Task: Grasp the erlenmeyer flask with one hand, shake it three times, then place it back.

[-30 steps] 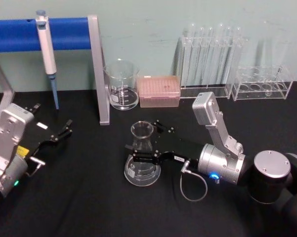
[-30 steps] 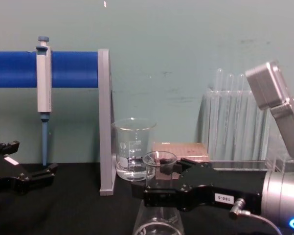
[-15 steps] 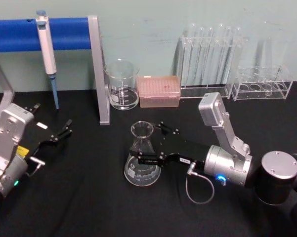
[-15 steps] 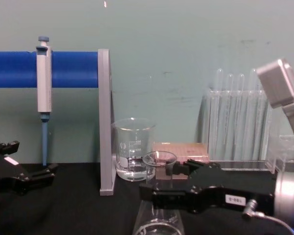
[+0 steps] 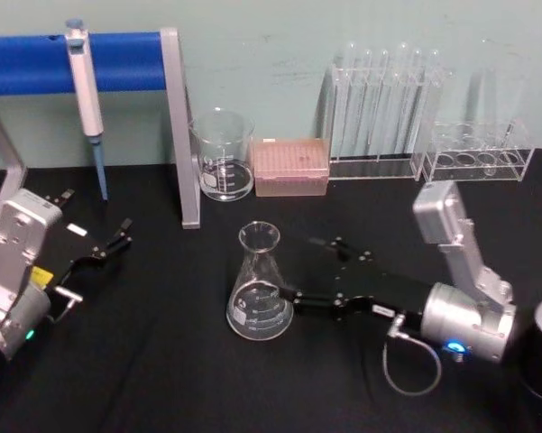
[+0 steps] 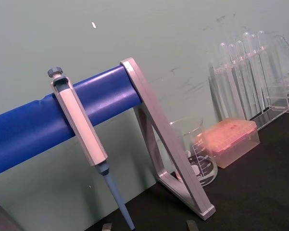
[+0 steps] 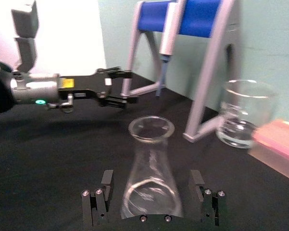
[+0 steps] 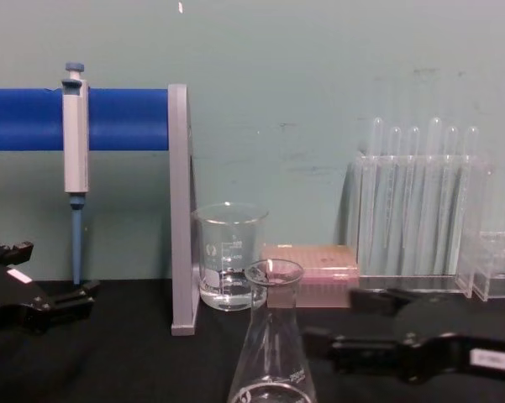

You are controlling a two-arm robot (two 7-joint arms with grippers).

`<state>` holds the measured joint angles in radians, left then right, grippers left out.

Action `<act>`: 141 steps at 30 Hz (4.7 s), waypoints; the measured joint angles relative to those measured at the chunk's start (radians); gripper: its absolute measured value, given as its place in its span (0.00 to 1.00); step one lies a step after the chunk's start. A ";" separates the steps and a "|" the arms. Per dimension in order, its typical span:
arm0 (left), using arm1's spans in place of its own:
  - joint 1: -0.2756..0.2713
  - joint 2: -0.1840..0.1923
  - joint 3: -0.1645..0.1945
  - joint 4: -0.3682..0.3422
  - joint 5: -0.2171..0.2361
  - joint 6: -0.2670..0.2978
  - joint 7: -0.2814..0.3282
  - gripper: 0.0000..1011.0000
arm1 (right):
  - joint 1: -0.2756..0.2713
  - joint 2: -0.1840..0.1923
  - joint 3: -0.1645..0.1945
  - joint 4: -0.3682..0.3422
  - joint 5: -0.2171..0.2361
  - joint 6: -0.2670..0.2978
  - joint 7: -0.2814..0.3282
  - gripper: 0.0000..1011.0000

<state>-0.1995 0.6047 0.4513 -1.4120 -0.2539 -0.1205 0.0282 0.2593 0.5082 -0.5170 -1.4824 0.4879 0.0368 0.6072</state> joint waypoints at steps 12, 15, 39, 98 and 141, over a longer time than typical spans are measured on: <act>0.000 0.000 0.000 0.000 0.000 0.000 0.000 0.99 | -0.088 0.037 0.133 -0.089 -0.010 -0.034 -0.178 0.99; 0.000 0.000 0.000 0.000 0.000 0.000 0.000 0.99 | -0.091 0.022 0.163 -0.090 -0.031 -0.055 -0.223 0.99; 0.000 0.000 0.000 0.000 0.000 0.000 0.000 0.99 | -0.010 -0.128 0.210 0.168 -0.101 -0.052 -0.297 0.99; 0.000 0.000 0.000 0.000 0.000 0.000 0.000 0.99 | -0.009 -0.132 0.214 0.167 -0.105 -0.052 -0.291 0.99; 0.000 0.000 0.000 0.000 0.000 0.000 0.000 0.99 | -0.009 -0.132 0.214 0.167 -0.105 -0.052 -0.291 0.99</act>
<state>-0.1995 0.6047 0.4514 -1.4120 -0.2539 -0.1205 0.0283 0.2501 0.3762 -0.3026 -1.3152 0.3833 -0.0150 0.3166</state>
